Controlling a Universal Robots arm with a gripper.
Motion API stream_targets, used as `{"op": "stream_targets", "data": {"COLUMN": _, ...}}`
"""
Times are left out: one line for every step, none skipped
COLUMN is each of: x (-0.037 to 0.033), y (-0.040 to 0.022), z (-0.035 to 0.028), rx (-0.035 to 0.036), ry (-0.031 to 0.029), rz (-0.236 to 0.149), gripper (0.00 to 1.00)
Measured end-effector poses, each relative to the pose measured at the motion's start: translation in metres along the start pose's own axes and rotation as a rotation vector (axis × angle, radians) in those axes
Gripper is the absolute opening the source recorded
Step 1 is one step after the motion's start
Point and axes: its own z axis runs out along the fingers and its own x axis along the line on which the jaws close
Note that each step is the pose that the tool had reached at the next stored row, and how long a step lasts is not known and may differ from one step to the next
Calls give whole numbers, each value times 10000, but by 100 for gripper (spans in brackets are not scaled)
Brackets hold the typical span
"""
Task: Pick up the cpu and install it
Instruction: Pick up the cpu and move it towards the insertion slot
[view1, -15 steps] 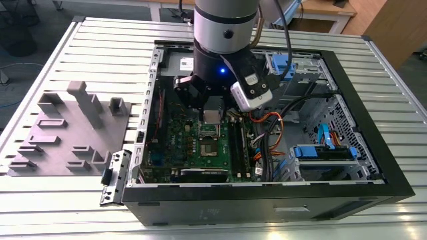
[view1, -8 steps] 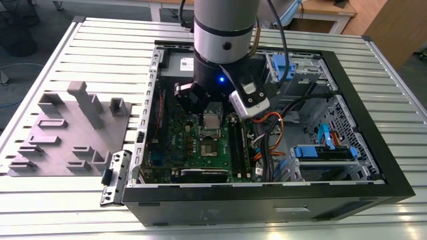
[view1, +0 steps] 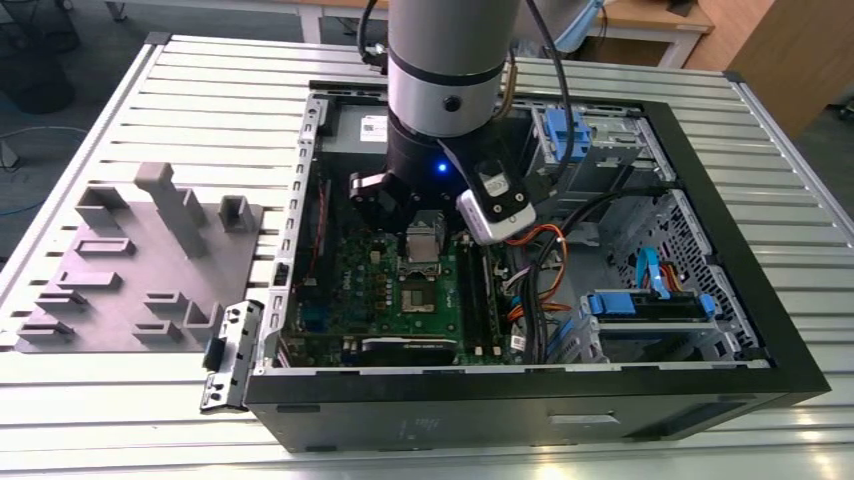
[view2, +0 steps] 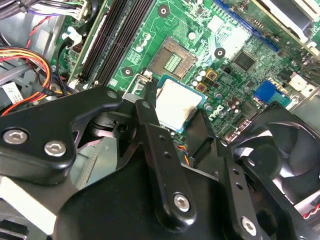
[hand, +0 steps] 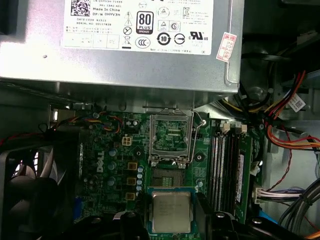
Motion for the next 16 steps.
{"op": "stream_targets", "data": {"x": 0, "y": 0, "z": 0, "rx": 0, "ry": 0, "rz": 1, "gripper": 47}}
{"op": "stream_targets", "data": {"x": 0, "y": 0, "z": 0, "rx": -1, "ry": 0, "rz": 0, "gripper": 47}}
{"op": "stream_targets", "data": {"x": 0, "y": 0, "z": 0, "rx": 0, "ry": 1, "rz": 0, "gripper": 47}}
{"op": "stream_targets", "data": {"x": 0, "y": 0, "z": 0, "rx": 0, "ry": 1, "rz": 0, "gripper": 47}}
{"op": "stream_targets", "data": {"x": 0, "y": 3, "z": 1, "rx": -2, "ry": 0, "rz": 1, "gripper": 47}}
{"op": "stream_targets", "data": {"x": 0, "y": 10, "z": 2, "rx": -3, "ry": 0, "rz": 2, "gripper": 47}}
{"op": "stream_targets", "data": {"x": -1, "y": 16, "z": 3, "rx": -2, "ry": 0, "rz": 1, "gripper": 47}}
{"op": "stream_targets", "data": {"x": -1, "y": 18, "z": 3, "rx": -2, "ry": 1, "rz": 0, "gripper": 47}}
{"op": "stream_targets", "data": {"x": -1, "y": 18, "z": 3, "rx": -1, "ry": 1, "rz": -1, "gripper": 47}}
{"op": "stream_targets", "data": {"x": -1, "y": 18, "z": 3, "rx": -1, "ry": 1, "rz": -2, "gripper": 47}}
{"op": "stream_targets", "data": {"x": -1, "y": 19, "z": 4, "rx": -1, "ry": 1, "rz": 0, "gripper": 47}}
{"op": "stream_targets", "data": {"x": -1, "y": 19, "z": 4, "rx": -1, "ry": 1, "rz": 0, "gripper": 47}}
{"op": "stream_targets", "data": {"x": -1, "y": 20, "z": 5, "rx": 0, "ry": 2, "rz": 0, "gripper": 47}}
{"op": "stream_targets", "data": {"x": -1, "y": 20, "z": 14, "rx": -2, "ry": 1, "rz": 0, "gripper": 47}}
{"op": "stream_targets", "data": {"x": -1, "y": 20, "z": 29, "rx": -2, "ry": 0, "rz": 0, "gripper": 47}}
{"op": "stream_targets", "data": {"x": -1, "y": 19, "z": 40, "rx": -1, "ry": 1, "rz": 0, "gripper": 47}}
